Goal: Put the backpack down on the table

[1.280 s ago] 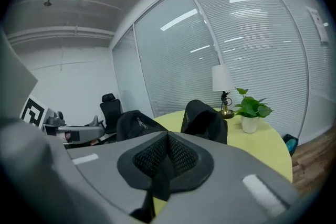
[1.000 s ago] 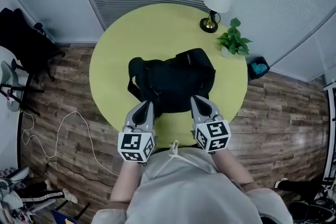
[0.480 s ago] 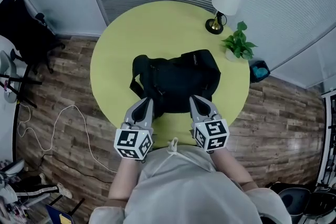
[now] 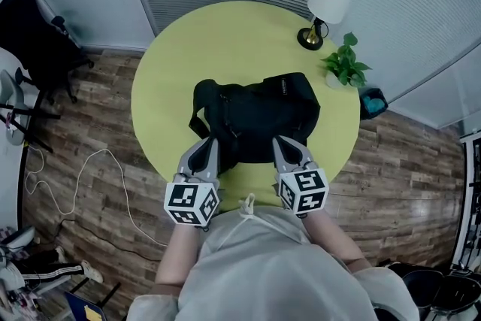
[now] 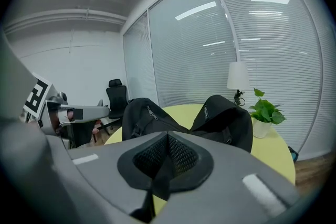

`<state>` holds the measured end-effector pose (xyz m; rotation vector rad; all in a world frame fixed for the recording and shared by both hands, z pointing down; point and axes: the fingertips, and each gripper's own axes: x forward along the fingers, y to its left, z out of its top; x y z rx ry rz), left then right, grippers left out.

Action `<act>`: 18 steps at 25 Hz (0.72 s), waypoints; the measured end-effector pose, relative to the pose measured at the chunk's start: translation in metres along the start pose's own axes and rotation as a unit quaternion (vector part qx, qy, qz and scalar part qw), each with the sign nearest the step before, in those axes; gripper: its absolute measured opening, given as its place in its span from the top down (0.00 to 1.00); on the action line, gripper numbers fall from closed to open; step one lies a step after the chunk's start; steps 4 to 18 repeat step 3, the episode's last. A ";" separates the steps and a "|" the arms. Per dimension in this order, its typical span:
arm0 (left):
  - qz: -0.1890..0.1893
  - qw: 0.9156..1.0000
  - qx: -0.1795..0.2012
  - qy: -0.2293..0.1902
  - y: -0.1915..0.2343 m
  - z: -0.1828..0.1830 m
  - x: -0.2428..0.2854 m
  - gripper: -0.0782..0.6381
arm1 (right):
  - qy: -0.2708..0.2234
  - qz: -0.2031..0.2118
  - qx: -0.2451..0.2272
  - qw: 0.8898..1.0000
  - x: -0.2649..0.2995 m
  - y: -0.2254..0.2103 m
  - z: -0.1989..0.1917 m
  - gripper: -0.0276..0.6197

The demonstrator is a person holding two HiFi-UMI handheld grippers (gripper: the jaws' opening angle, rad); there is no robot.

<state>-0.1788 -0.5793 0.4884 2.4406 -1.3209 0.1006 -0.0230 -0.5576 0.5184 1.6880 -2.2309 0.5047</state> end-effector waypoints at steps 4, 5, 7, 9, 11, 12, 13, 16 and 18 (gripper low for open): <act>-0.002 1.000 -0.001 0.003 0.004 0.001 0.000 0.88 | 0.002 0.004 0.003 1.000 0.004 0.005 0.000 0.96; -0.002 1.000 -0.001 0.003 0.004 0.001 0.000 0.88 | 0.002 0.004 0.003 1.000 0.004 0.005 0.000 0.96; -0.002 1.000 -0.001 0.003 0.004 0.001 0.000 0.88 | 0.002 0.004 0.003 1.000 0.004 0.005 0.000 0.96; -0.002 1.000 -0.001 0.003 0.004 0.001 0.000 0.88 | 0.002 0.004 0.003 1.000 0.004 0.005 0.000 0.96; -0.002 1.000 -0.001 0.003 0.004 0.001 0.000 0.88 | 0.002 0.004 0.003 1.000 0.004 0.005 0.000 0.96; -0.002 1.000 -0.001 0.003 0.004 0.001 0.000 0.88 | 0.002 0.004 0.003 1.000 0.004 0.005 0.000 0.96; -0.002 1.000 -0.001 0.003 0.004 0.001 0.000 0.88 | 0.002 0.004 0.003 1.000 0.004 0.005 0.000 0.96; -0.002 1.000 -0.001 0.003 0.004 0.001 0.000 0.88 | 0.002 0.004 0.003 1.000 0.004 0.005 0.000 0.96; -0.002 1.000 -0.001 0.003 0.004 0.001 0.000 0.88 | 0.002 0.004 0.003 1.000 0.004 0.005 0.000 0.96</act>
